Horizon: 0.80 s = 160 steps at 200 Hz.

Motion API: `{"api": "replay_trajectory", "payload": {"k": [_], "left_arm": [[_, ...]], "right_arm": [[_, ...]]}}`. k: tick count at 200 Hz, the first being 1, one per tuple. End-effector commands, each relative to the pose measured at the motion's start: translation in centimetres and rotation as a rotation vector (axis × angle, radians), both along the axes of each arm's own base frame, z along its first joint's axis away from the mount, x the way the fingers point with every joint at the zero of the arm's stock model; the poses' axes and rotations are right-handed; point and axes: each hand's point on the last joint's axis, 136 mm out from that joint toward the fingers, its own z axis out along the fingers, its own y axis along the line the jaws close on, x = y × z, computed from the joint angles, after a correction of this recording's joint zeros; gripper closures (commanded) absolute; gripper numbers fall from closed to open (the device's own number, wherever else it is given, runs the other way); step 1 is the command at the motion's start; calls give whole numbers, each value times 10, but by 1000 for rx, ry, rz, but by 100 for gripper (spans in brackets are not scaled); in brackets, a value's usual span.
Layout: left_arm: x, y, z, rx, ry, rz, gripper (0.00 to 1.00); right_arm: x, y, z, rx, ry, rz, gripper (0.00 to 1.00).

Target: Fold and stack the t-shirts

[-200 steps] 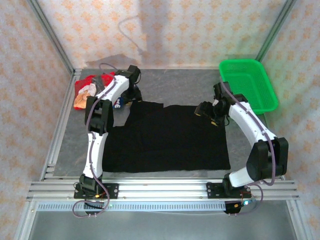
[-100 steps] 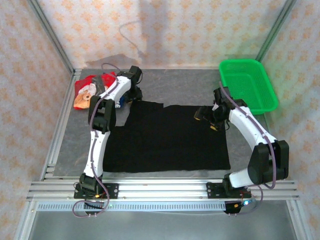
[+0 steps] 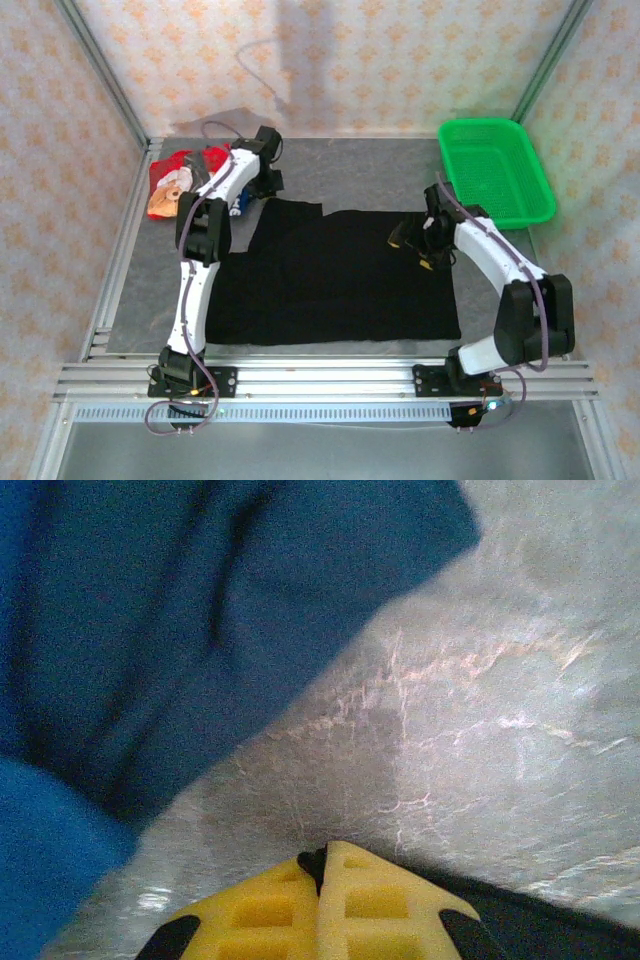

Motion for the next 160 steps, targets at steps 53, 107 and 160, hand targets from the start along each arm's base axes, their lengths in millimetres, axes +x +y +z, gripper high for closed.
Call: {"api": "replay_trajectory", "payload": {"k": [53,107,160], "left_arm": [[34,34,92,146,-196,-100,100],[40,51,119,229,-257,-85,100],[47,47,180,180,-423,-64,100]], "right_arm": [[-26,-37,-71,-276,230,-111,17],[-22,-46,-69,-331,211,-145,17],[24,-45,-9,-233,3,-171,14]]}}
